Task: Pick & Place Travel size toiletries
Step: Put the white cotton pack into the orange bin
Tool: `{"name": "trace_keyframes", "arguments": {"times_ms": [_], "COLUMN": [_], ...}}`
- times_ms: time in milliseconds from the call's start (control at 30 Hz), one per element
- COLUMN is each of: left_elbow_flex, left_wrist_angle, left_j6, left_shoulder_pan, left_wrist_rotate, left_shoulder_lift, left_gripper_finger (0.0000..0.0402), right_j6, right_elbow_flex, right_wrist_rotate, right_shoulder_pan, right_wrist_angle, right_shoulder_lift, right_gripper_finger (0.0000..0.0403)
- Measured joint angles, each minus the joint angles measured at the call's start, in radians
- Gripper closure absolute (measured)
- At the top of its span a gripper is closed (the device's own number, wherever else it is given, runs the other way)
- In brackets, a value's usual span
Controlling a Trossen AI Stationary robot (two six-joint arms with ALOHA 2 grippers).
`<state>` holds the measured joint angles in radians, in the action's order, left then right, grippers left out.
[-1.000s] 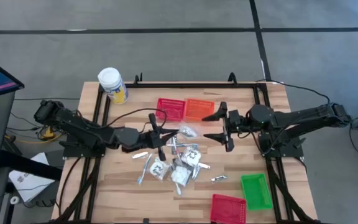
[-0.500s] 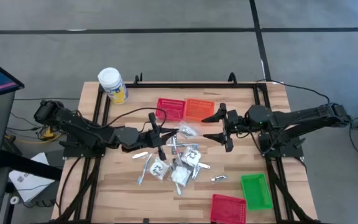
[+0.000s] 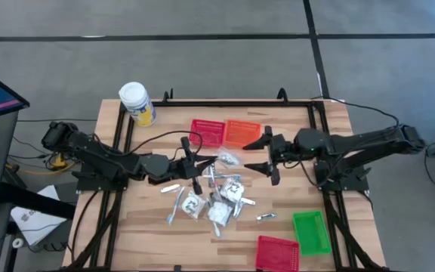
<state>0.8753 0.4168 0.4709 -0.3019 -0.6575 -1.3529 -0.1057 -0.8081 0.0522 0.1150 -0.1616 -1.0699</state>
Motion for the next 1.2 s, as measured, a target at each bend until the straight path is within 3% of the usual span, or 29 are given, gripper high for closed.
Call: {"name": "trace_keyframes", "arguments": {"times_ms": [400,700,867,1200], "left_elbow_flex": [0.0,0.0,0.0,0.0], "left_wrist_angle": [-0.017,-0.02,-0.02,-0.025], "left_j6": [-0.004,-0.005,-0.005,-0.005], "left_shoulder_pan": [0.01,0.01,0.01,0.01], "left_wrist_rotate": [0.0,0.0,0.0,-0.001], "left_shoulder_lift": [0.0,0.0,0.0,0.0], "left_gripper_finger": [0.04,0.04,0.04,0.0399], "right_j6": [0.008,0.008,0.008,0.015], "right_elbow_flex": [-0.064,-0.07,-0.07,-0.069], "right_wrist_rotate": [0.0,0.001,0.028,0.03], "right_shoulder_pan": [-0.013,-0.013,-0.013,-0.053], "right_wrist_angle": [0.011,0.026,0.027,0.065], "right_shoulder_lift": [-0.097,-0.088,-0.092,-0.094], "right_gripper_finger": [0.0124,0.0141,0.0197,0.0377]}}
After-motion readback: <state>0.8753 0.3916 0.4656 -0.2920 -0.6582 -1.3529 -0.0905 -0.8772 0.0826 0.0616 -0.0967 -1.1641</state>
